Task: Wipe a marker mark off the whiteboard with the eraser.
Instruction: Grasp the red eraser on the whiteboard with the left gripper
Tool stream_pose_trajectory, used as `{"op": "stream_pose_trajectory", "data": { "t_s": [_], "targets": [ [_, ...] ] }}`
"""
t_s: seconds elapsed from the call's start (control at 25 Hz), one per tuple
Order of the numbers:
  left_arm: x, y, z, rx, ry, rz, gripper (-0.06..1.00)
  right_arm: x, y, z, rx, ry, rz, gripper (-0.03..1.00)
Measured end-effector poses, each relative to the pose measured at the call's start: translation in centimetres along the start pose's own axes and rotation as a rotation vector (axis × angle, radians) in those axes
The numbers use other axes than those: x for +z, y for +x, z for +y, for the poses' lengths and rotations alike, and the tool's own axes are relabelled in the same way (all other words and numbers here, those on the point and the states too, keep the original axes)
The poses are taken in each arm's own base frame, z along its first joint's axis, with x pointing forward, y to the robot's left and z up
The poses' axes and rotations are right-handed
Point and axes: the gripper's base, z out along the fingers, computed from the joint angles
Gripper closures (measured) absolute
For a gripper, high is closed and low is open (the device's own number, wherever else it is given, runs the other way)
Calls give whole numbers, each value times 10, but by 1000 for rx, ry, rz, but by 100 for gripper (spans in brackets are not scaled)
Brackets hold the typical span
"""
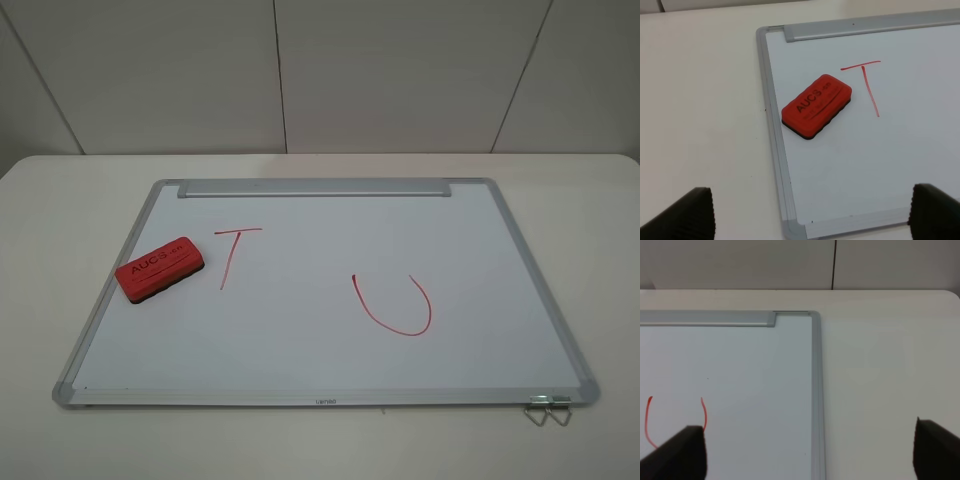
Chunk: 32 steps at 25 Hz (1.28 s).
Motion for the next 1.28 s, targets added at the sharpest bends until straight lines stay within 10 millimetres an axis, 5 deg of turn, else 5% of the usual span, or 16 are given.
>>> {"op": "stream_pose_trajectory", "data": {
  "t_s": [0.52,0.72,1.0,1.28],
  "targets": [
    [0,-1,-1,4,8,-7,17,0,0,0,0,0,0,26],
    [8,-26,-2,6,44,-20,17,0,0,0,0,0,0,26],
    [85,-69,10,42,49,235,17,0,0,0,0,0,0,26],
    [173,-89,23,38,72,496,17,0,0,0,0,0,0,26]
  ]
}}
